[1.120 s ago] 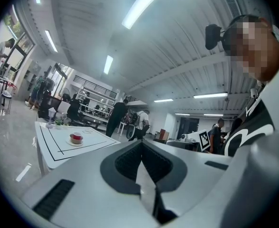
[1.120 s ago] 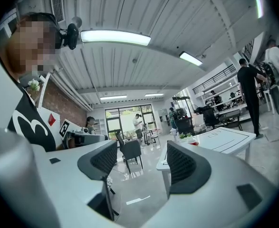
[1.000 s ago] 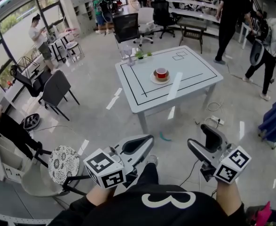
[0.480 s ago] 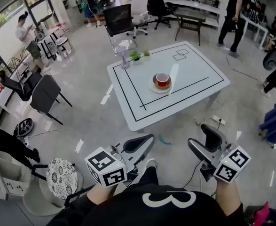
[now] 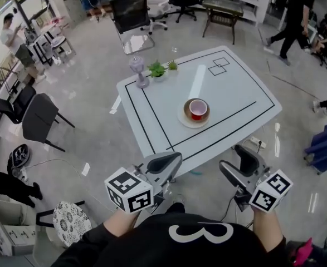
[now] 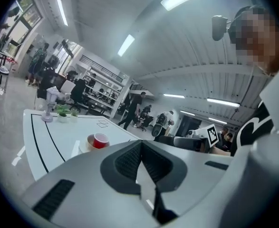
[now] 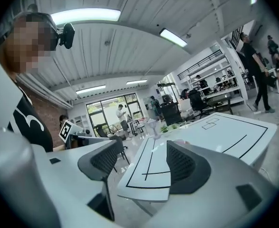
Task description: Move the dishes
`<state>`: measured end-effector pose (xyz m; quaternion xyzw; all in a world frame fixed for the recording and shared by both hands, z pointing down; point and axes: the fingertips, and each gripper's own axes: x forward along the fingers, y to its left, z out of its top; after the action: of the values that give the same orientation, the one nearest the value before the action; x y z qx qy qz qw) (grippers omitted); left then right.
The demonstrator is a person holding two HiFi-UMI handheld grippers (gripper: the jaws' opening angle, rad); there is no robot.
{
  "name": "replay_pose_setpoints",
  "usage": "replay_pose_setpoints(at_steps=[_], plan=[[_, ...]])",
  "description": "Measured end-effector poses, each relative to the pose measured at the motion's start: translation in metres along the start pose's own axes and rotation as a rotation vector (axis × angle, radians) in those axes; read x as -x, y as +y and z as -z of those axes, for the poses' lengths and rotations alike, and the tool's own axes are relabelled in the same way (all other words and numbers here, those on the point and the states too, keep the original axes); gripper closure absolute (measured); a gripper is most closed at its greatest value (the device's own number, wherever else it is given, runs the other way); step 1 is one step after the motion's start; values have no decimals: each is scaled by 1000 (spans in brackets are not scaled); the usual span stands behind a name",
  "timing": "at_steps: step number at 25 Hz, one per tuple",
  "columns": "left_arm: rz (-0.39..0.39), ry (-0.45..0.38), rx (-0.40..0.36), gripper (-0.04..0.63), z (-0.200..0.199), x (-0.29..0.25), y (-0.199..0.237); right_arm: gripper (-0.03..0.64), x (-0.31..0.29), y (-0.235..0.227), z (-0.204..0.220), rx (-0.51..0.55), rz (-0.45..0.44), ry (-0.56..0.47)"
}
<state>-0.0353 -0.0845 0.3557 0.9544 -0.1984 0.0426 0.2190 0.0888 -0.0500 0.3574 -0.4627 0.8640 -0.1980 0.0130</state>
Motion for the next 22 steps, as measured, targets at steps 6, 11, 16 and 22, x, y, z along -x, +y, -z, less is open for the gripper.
replay_pose_setpoints(at_steps=[6, 11, 16, 22], plan=[[-25, 9, 13, 594, -9, -14, 54, 314, -36, -22, 0, -12, 44, 44], [-41, 14, 5, 594, -9, -22, 75, 322, -51, -34, -2, -24, 53, 45], [-102, 13, -7, 594, -10, -22, 98, 324, -67, -47, -3, -7, 48, 67], [-159, 7, -1, 594, -14, -14, 112, 329, -98, -67, -4, -6, 11, 102]])
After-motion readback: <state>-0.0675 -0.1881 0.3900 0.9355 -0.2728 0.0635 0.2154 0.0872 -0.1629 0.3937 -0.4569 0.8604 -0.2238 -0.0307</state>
